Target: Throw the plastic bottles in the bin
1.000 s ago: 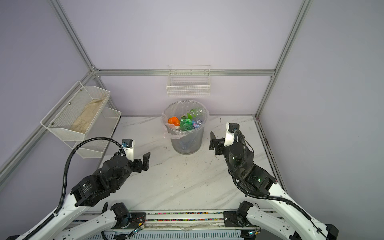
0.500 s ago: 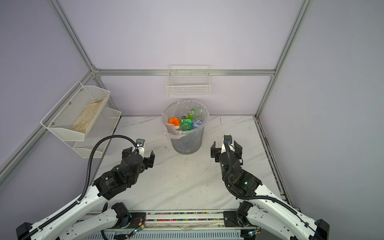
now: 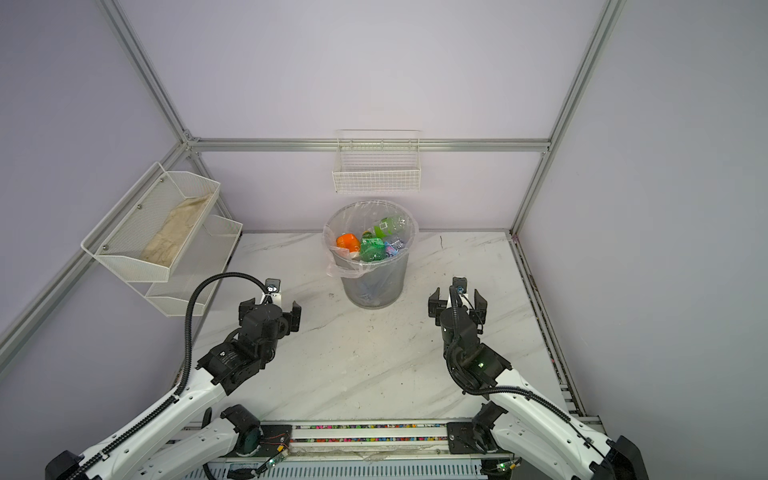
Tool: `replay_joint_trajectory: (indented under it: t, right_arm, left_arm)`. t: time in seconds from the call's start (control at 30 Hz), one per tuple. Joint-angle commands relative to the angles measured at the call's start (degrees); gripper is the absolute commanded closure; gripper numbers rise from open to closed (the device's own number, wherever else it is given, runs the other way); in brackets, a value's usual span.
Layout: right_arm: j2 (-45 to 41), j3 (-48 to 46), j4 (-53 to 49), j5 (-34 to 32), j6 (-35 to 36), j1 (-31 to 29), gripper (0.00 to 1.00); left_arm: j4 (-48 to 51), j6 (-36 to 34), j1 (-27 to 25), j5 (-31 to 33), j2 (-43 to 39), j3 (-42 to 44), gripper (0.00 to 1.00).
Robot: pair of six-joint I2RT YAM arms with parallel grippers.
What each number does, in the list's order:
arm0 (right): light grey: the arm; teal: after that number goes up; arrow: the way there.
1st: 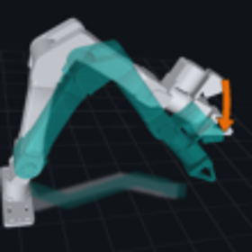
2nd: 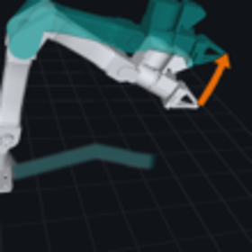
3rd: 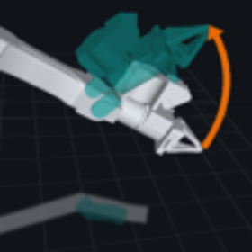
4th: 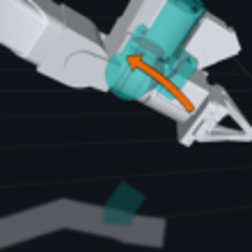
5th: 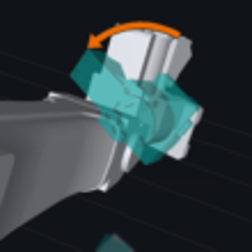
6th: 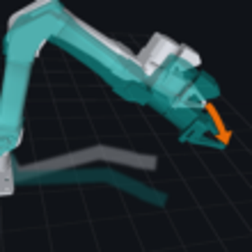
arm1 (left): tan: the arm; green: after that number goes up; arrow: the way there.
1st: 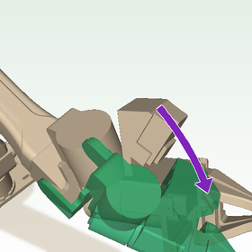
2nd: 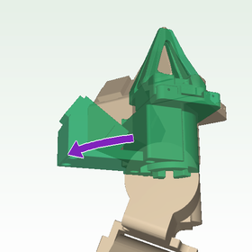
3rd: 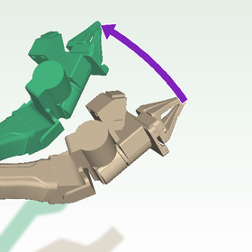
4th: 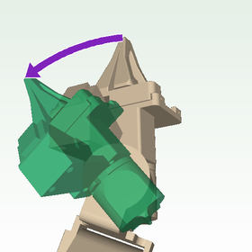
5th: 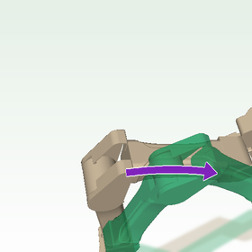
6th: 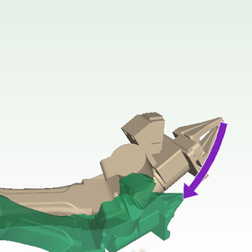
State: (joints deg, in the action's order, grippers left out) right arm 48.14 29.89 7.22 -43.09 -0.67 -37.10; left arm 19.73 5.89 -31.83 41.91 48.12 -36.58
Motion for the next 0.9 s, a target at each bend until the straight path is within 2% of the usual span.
replay_joint_trajectory:
  t: [0.0, 0.13, 0.27, 0.57, 0.73, 0.87]
  right_arm:
    - [1.67, -1.57, 5.43, 4.58, -0.47, 3.58, 0.02]
    - [3.24, -2.89, 7.38, 8.72, -1.15, 7.89, 0.02]
    - [3.71, -4.64, 9.80, 10.37, -0.77, 9.24, 0.02]
    - [3.11, -9.37, 11.32, 9.49, -2.58, 9.84, 0.02]
    - [1.56, -14.31, 15.85, 7.43, -3.05, 9.83, 0.02]
    - [2.06, -13.77, 15.01, 7.04, -3.77, 9.81, 0.02]
  left_arm:
    - [-5.04, -1.23, 1.13, -0.44, -0.29, 3.92, 0.00]
    - [-7.18, -1.23, 2.18, -0.48, -0.10, 6.45, 0.00]
    - [-8.89, -0.85, 3.25, -0.84, 0.59, 8.43, 0.00]
    - [-11.23, 1.06, 4.32, -1.88, 3.10, 11.23, 0.00]
    - [-9.62, 4.50, 4.34, 3.08, 5.17, 11.53, 0.00]
    - [-10.88, 6.06, 4.30, 4.32, 6.39, 13.81, 0.00]
